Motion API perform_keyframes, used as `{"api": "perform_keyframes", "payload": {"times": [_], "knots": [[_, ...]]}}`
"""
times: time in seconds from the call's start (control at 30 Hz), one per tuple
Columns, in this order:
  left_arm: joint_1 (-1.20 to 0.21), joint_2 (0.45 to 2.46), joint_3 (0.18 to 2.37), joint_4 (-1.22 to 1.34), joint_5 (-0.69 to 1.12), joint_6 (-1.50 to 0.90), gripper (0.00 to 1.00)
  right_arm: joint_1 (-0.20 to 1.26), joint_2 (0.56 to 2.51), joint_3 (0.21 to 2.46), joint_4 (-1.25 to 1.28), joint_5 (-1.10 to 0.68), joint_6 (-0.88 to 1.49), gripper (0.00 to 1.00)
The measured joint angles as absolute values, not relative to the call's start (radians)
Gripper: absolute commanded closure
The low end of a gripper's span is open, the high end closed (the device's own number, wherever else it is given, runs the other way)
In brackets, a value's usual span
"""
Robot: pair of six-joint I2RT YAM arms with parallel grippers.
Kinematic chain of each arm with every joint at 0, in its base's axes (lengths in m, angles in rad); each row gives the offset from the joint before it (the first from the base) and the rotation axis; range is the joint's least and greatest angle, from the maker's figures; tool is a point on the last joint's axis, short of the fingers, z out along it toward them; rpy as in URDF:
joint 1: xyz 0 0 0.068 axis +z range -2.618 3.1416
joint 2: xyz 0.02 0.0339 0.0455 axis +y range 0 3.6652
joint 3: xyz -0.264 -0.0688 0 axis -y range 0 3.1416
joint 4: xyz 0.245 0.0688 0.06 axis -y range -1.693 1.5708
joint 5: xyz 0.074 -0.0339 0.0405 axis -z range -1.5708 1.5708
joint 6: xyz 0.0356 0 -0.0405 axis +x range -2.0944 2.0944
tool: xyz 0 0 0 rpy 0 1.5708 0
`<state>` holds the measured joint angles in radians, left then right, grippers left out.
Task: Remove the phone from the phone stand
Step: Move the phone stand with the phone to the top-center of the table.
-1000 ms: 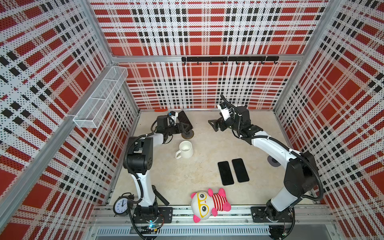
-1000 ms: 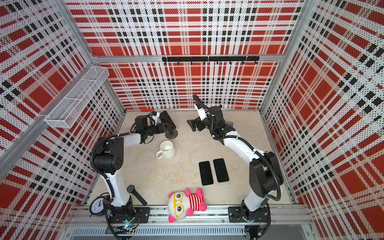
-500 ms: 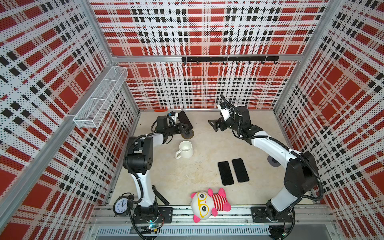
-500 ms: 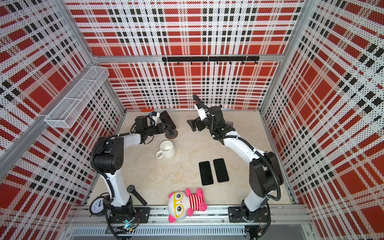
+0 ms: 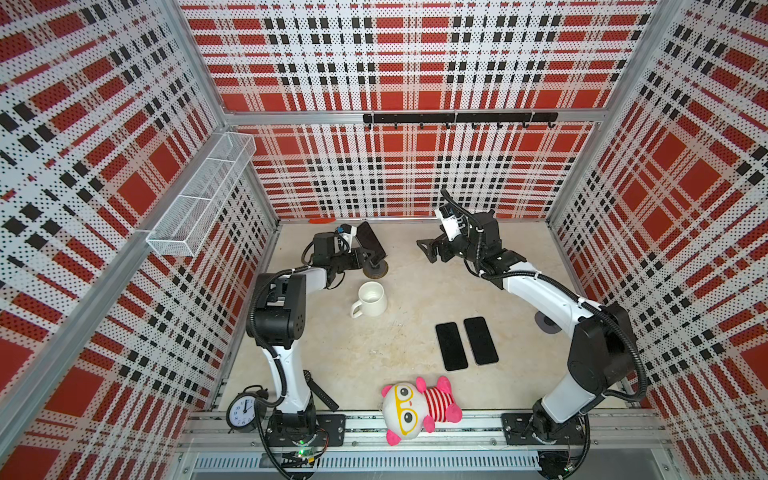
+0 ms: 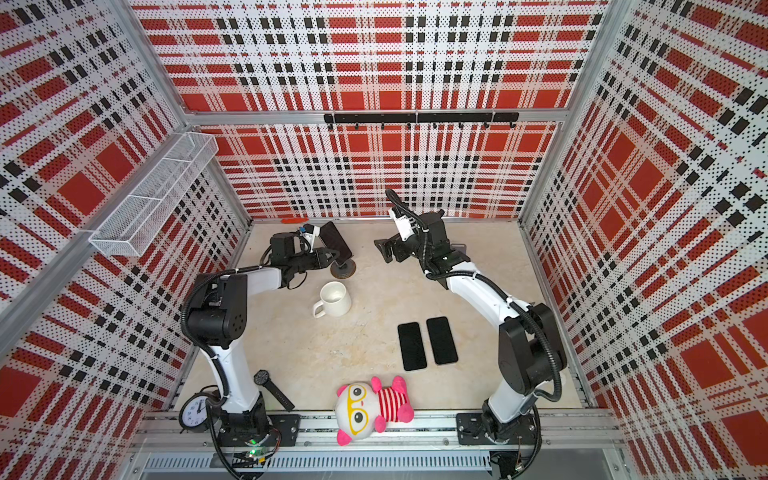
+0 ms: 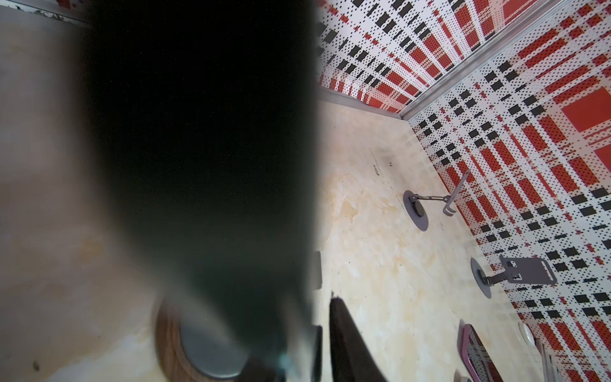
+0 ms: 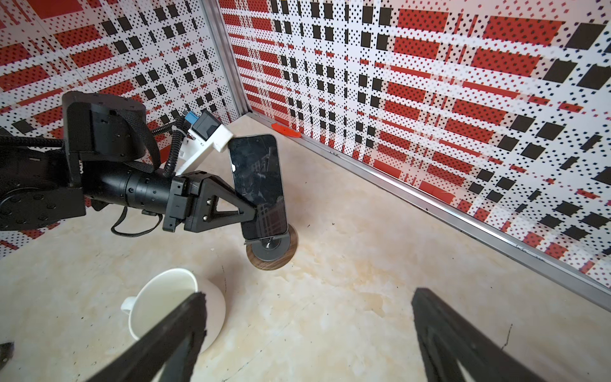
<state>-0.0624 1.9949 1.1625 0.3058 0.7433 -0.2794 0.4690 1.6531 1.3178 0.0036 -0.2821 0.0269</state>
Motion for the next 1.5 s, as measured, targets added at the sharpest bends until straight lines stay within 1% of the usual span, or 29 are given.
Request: {"api": "perform_keyframes", "payload": {"times": [0.13,0.23,0.73,0.93,1.33,1.37,1.43,1.5], "knots": [[-0.062,1.995,1.155,0.313,0.740,-0.273,0.82,0.469,1.653,1.318,0.004,-0.279,0.027,0.00],[-0.062,1.994,1.148,0.321,0.740,-0.267,0.86,0.469,1.653,1.318,0.004,-0.276,0.027,0.00],[-0.077,1.993,1.145,0.340,0.770,-0.229,0.87,0.469,1.651,1.318,0.003,-0.268,0.027,0.00],[-0.118,1.992,1.145,0.341,0.796,-0.205,0.87,0.469,1.640,1.318,0.002,-0.263,0.027,0.00],[-0.202,2.005,1.145,0.295,0.913,-0.200,0.87,0.472,1.637,1.318,0.001,-0.253,0.028,0.00],[-0.203,2.006,1.145,0.298,0.916,-0.197,0.85,0.472,1.637,1.318,0.001,-0.250,0.028,0.00],[-0.204,2.006,1.143,0.298,0.926,-0.191,0.77,0.473,1.637,1.318,-0.004,-0.245,0.028,0.00],[-0.202,2.006,1.140,0.300,0.936,-0.187,0.74,0.477,1.637,1.320,-0.014,-0.238,0.027,0.00]]}}
